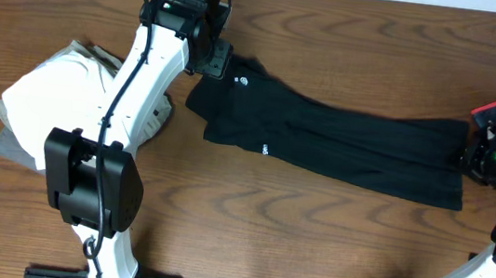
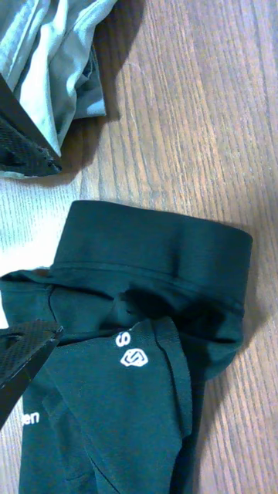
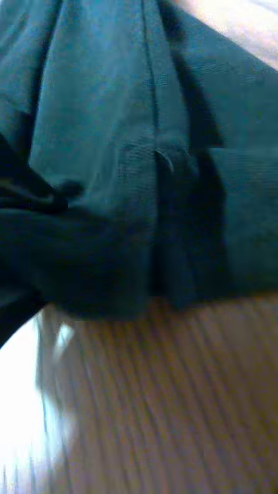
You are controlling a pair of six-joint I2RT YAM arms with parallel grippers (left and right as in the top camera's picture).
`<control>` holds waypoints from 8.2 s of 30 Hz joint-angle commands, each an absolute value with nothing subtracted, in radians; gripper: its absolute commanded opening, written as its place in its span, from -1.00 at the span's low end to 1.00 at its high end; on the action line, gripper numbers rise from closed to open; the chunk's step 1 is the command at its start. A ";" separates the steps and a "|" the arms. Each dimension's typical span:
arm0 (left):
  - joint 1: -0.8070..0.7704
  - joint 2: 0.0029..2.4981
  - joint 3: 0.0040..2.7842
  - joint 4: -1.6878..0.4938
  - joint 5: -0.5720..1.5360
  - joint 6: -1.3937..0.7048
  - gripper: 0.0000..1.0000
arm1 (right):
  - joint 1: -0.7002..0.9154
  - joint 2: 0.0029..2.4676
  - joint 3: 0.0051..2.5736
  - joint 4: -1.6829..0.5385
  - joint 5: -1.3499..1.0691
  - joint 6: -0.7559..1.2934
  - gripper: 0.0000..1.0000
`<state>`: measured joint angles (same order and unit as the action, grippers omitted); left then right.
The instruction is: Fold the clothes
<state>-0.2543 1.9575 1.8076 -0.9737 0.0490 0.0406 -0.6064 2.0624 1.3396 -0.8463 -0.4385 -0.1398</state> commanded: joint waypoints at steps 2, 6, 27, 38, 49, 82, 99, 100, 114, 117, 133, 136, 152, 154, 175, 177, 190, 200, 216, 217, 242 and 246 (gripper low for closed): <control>-0.253 1.957 1.824 -0.981 0.044 0.032 0.24 | -0.602 2.100 1.310 -0.880 -0.419 -0.155 -0.45; -0.253 1.957 1.824 -0.983 0.044 0.032 0.24 | -0.610 2.100 1.310 -0.904 -0.416 -0.167 -0.15; -0.253 1.957 1.824 -0.973 0.044 0.032 0.25 | -0.624 2.095 1.350 -0.975 -0.238 -0.179 -0.97; -0.253 1.956 1.824 -0.969 0.044 0.032 0.24 | -0.649 2.004 1.496 -1.095 -0.187 -0.099 -0.97; -0.253 1.956 1.824 -0.968 0.044 0.032 0.25 | -0.632 1.893 1.525 -1.116 -0.252 -0.098 -0.98; -0.253 1.716 1.824 -1.000 0.043 0.033 0.31 | 0.221 1.917 1.485 -0.879 -0.303 0.324 -0.07; -0.253 1.718 1.823 -1.035 0.043 0.032 0.37 | -0.046 1.898 1.353 -0.892 -0.289 0.305 -0.97; -0.253 1.718 1.823 -1.036 0.043 0.033 0.37 | -0.035 1.902 1.324 -0.866 -0.289 0.326 -0.99; -0.253 1.718 1.823 -1.035 0.033 0.059 0.37 | 0.228 1.882 1.174 -0.598 -0.709 0.283 -0.97; -0.253 1.718 1.823 -1.036 0.032 0.059 0.37 | 0.225 1.842 1.177 -0.602 -0.677 0.242 -0.97; -0.252 1.718 1.823 -1.035 0.033 0.059 0.38 | -0.075 1.845 1.176 -0.566 -0.343 0.414 -0.97; -0.252 1.718 1.823 -1.036 0.033 0.059 0.38 | -0.055 1.916 1.176 -0.517 -0.310 0.473 -0.97; -0.251 1.719 1.823 -1.052 0.033 0.057 0.38 | 0.023 1.970 1.177 0.200 -0.844 0.567 -0.97; -0.251 1.719 1.818 -1.067 0.033 0.054 0.39 | -0.006 1.953 1.177 0.169 -0.868 0.555 -0.97; -0.251 1.747 1.610 -0.990 0.179 0.012 0.39 | 0.091 1.903 1.177 -0.614 -0.652 0.069 -0.20; -0.251 1.747 1.610 -0.989 0.179 0.012 0.39 | 0.091 1.903 1.177 -0.631 -0.628 0.069 -0.50; -0.251 1.747 1.610 -0.981 0.179 0.012 0.39 | 0.167 1.890 1.177 -0.870 -0.633 -0.062 -0.97; -0.251 1.748 1.605 -0.974 0.180 0.012 0.39 | 0.156 1.869 1.178 -0.809 -0.577 -0.061 -0.09; -0.251 1.801 1.605 -0.974 0.199 -0.006 0.39 | 0.060 1.786 1.170 -0.822 -0.393 0.169 -0.97; -0.251 1.801 1.605 -0.974 0.199 -0.006 0.39 | 0.070 1.793 1.165 -0.820 -0.392 0.182 -0.98; -0.253 1.915 1.571 -0.859 0.465 -0.036 0.52 | 0.078 1.653 1.161 -0.363 -0.619 0.262 -0.37; -0.252 2.022 1.571 -0.800 0.471 -0.035 0.55 | -0.024 1.544 1.161 -0.503 -0.606 0.188 -0.21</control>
